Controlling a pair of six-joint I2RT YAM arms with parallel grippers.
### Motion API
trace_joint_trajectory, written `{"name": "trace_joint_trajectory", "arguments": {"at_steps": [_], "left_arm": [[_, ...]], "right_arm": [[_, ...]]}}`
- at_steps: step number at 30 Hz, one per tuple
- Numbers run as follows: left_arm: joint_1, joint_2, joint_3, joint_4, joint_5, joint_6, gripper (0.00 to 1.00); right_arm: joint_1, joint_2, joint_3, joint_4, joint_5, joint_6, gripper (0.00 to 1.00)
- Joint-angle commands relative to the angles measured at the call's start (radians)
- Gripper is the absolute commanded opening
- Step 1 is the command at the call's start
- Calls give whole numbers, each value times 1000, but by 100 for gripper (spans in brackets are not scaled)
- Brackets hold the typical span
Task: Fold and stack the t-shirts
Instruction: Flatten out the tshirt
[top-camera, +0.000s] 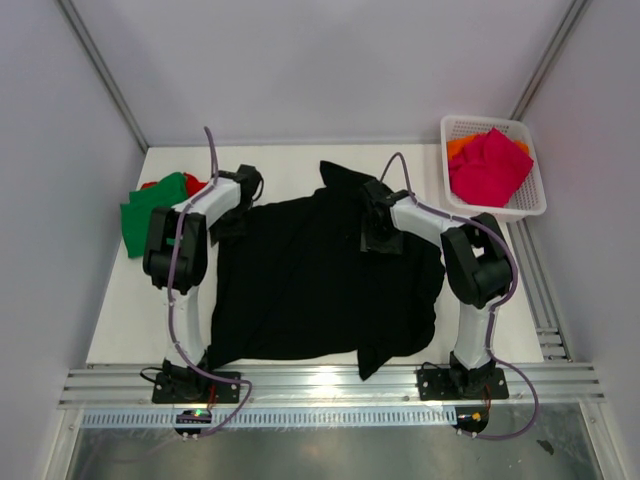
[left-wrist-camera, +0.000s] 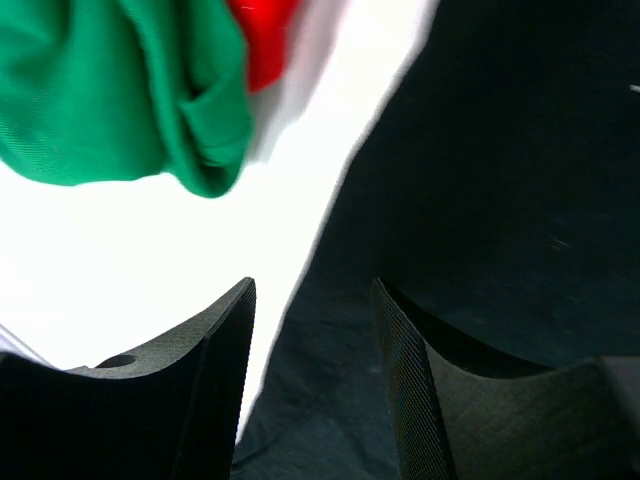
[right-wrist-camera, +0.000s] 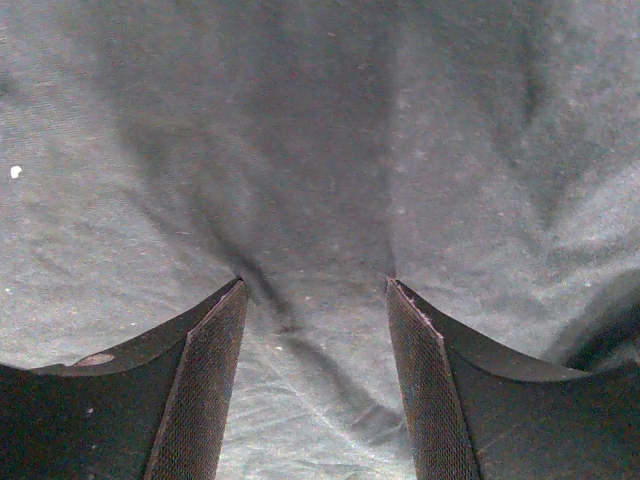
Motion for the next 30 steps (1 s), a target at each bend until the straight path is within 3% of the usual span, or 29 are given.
{"name": "trace_joint_trajectory", "arguments": {"at_steps": [1, 10, 19, 22, 30], "left_arm": [[32, 4, -6, -40, -47, -28, 53], [64, -42, -27, -46, -46, -28, 52], [44, -108, 75, -43, 129, -28, 52], [17, -141, 95, 6, 264, -4, 52], [-91, -7, 146, 29, 307, 21, 52]], "right_arm": [[-23, 14, 19, -35, 3, 35, 62], [-58, 4, -9, -43, -12, 39, 63], [-58, -102, -12, 42, -58, 22, 62], [-58, -130, -3, 58, -67, 8, 62], [-58, -116, 37, 117, -123, 10, 63]]}}
